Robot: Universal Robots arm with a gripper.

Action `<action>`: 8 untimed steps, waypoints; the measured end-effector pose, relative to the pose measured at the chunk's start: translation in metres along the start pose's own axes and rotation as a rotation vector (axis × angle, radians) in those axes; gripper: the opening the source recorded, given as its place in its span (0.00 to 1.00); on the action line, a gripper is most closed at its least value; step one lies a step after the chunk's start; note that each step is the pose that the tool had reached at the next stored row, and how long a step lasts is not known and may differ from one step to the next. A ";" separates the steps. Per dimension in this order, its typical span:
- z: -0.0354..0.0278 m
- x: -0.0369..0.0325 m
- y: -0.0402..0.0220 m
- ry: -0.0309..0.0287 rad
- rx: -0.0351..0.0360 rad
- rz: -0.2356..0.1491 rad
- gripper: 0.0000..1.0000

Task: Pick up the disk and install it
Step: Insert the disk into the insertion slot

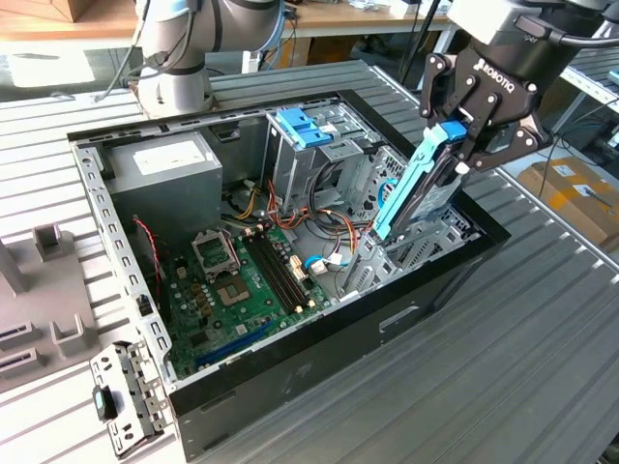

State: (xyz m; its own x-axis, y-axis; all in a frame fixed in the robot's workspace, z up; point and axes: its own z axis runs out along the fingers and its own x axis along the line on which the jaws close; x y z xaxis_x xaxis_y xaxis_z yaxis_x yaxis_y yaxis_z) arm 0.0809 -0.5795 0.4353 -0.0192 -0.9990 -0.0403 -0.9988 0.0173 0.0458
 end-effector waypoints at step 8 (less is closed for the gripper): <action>0.0065 0.0003 0.0021 0.0000 0.0000 0.000 0.36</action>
State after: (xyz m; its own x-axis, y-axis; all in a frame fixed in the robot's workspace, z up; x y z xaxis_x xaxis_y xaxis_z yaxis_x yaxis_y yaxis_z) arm 0.0786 -0.5795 0.4290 -0.0192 -0.9990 -0.0403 -0.9988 0.0173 0.0458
